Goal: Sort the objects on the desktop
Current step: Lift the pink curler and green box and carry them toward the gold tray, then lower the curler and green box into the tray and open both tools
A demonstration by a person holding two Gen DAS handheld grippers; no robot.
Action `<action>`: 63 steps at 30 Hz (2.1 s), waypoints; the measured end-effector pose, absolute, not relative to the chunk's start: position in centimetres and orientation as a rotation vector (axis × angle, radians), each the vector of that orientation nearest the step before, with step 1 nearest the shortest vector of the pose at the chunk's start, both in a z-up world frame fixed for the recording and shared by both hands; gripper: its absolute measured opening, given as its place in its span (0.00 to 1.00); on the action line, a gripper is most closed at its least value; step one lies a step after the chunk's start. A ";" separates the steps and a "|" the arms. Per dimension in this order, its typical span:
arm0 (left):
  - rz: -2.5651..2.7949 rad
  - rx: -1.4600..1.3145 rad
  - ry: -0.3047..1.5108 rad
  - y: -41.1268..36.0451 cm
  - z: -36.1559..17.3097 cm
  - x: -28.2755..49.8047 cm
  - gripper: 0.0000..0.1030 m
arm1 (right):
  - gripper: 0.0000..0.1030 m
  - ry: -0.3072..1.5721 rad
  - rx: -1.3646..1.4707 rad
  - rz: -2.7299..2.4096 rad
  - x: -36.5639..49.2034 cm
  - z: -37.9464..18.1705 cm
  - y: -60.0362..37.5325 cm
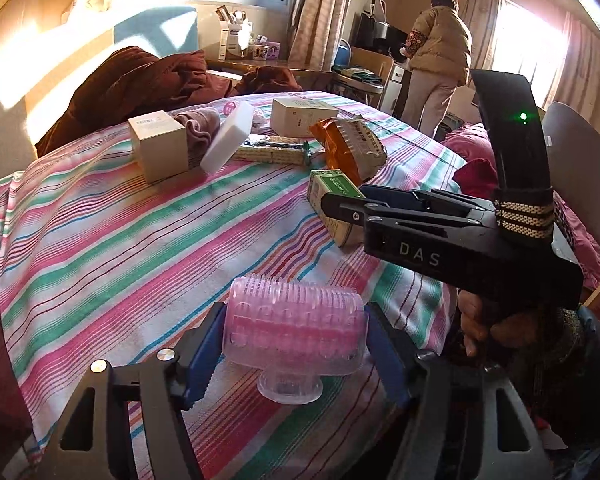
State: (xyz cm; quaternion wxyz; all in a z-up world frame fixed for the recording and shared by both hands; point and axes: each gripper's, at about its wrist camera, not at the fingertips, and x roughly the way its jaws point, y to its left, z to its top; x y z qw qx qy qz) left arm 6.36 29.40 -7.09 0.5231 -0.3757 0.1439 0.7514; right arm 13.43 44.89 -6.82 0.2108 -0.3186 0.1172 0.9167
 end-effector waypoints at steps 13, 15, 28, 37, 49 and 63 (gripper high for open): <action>1.941 -0.897 0.190 24.0 -4.4 4.9 0.67 | 0.32 0.184 -0.962 2.566 11.9 -6.5 42.2; 1.943 -0.897 0.183 23.8 -4.4 4.8 0.67 | 0.33 0.207 -0.961 2.566 12.1 -6.5 42.5; 1.946 -0.887 0.165 23.3 -4.1 5.1 0.67 | 0.40 0.131 -0.974 2.559 11.8 -6.9 41.9; 2.014 -0.876 0.120 20.6 -2.7 4.8 0.67 | 0.40 0.141 -0.928 2.692 10.5 -4.5 39.4; 2.358 -0.882 -0.026 8.2 -0.4 -0.5 0.67 | 0.40 0.084 -0.963 3.084 3.6 -0.8 28.2; 2.613 -1.041 -0.004 -0.9 -2.7 -8.1 0.67 | 0.40 0.042 -1.261 3.181 -7.6 -1.7 18.6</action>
